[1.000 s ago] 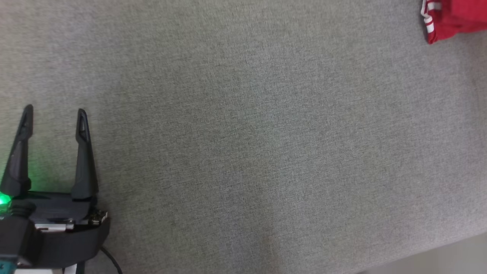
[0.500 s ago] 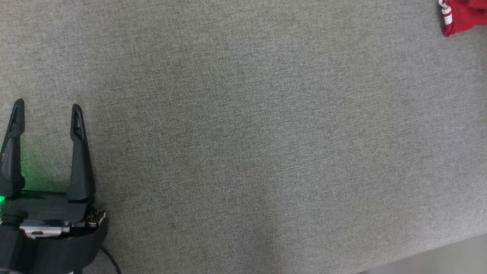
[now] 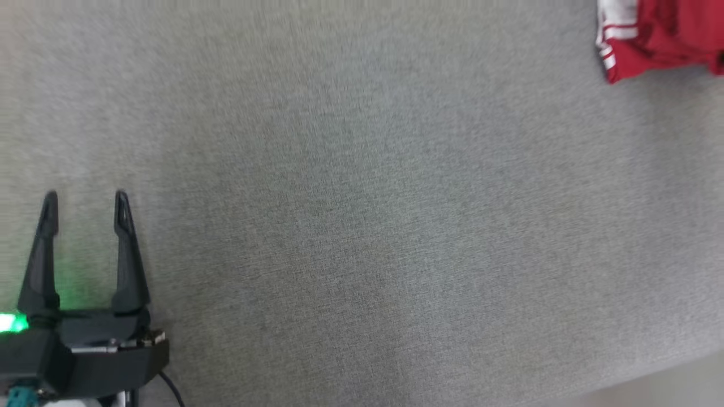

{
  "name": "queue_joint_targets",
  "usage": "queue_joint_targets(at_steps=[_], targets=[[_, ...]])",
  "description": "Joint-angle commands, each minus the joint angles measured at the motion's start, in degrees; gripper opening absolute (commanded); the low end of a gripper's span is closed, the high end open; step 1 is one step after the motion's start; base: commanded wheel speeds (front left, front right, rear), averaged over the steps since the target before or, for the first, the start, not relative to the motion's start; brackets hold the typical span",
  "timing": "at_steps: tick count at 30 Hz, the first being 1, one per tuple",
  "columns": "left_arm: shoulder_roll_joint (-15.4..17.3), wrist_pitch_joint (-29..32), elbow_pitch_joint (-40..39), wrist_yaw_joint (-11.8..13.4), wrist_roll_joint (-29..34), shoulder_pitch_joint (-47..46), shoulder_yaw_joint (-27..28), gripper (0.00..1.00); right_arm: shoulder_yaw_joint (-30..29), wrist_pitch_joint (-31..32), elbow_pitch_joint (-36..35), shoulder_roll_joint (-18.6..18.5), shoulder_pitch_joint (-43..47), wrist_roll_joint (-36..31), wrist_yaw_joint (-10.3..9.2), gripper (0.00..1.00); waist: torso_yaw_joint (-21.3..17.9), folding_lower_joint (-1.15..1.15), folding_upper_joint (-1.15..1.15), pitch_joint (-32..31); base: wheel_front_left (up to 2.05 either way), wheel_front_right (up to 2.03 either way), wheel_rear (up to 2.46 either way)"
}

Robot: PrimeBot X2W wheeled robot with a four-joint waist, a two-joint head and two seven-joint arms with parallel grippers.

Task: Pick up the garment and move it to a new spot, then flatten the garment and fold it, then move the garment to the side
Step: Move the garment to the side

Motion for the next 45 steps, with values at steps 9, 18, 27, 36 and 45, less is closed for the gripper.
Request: queue_joint_targets(at_steps=[9,18,27,36,45], targets=[[-1.19,-0.84,4.12,1.64,-2.6,6.27,3.39,1.0,-7.66,-7.92,-4.14,9.82,12.08,1.06,-0.17,1.0,3.52,-0.01,-0.01,-15.8,0.0,0.0,0.0],[-1.79,-0.83,6.38,1.66,-3.86,10.29,5.76,1.0,-9.65,-9.91,-7.88,17.46,21.77,1.48,-0.17,1.0,5.31,-0.01,-0.01,-22.59,0.0,0.0,0.0],[-2.97,-0.84,8.32,1.27,-3.76,11.56,5.24,1.0,-15.69,-12.74,-11.84,25.37,34.1,-0.35,-0.17,1.0,6.94,-0.01,-0.01,-26.13,0.0,0.0,0.0],[-3.58,-0.85,10.51,0.54,-3.5,11.3,4.45,1.0,-20.85,-14.74,-17.14,30.8,46.83,-2.44,-0.17,1.0,7.62,-0.01,-0.01,-28.12,0.0,0.0,0.0],[-3.82,-0.85,12.98,-0.12,-3.02,11.58,3.93,1.0,-24.18,-16.21,-23.28,36.53,58.07,-6.05,-0.17,1.0,7.39,-0.01,-0.01,-29.65,0.0,0.0,0.0]])
